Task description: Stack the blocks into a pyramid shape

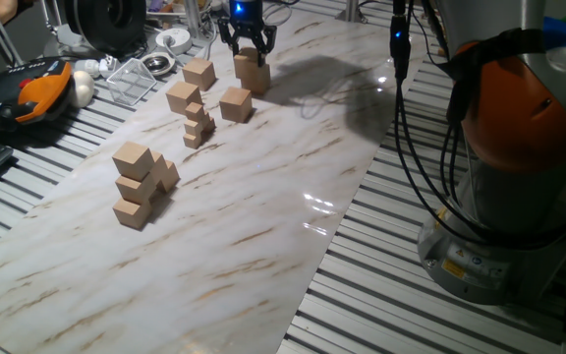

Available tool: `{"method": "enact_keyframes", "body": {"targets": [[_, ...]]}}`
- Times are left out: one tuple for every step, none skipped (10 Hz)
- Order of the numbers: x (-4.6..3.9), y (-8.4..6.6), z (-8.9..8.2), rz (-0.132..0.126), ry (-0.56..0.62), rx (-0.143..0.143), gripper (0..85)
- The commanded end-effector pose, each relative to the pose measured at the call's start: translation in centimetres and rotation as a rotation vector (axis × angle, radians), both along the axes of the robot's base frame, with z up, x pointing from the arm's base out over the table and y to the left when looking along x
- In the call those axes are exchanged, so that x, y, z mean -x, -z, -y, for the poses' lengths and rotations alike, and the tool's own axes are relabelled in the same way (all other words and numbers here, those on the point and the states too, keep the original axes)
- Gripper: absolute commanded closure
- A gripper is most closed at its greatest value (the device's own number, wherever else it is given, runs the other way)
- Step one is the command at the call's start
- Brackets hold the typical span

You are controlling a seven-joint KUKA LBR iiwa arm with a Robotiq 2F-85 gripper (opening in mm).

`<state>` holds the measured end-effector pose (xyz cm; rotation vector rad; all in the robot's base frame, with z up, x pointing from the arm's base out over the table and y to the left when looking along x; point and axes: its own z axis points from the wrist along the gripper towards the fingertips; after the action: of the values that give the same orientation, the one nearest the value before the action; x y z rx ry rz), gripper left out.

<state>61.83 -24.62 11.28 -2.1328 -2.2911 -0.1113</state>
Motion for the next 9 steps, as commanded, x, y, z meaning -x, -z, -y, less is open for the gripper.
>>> {"method": "enact_keyframes", "body": {"targets": [[0.0, 0.0, -0.01, 0.0, 0.0, -0.002, 85.0], [0.0, 0.0, -0.02, 0.0, -0.002, -0.001, 85.0], [0.0, 0.0, -0.03, 0.0, -0.005, -0.001, 85.0], [0.0, 0.01, -0.06, 0.002, -0.005, -0.003, 85.0], [0.01, 0.01, -0.08, 0.002, -0.005, -0.006, 85.0], [0.01, 0.01, -0.09, 0.003, -0.004, -0.006, 85.0], [0.02, 0.0, -0.09, 0.005, -0.004, -0.004, 85.0], [0.02, 0.0, -0.1, 0.005, -0.004, -0.004, 85.0], [0.03, -0.01, -0.1, 0.003, -0.004, -0.004, 85.0]]}}
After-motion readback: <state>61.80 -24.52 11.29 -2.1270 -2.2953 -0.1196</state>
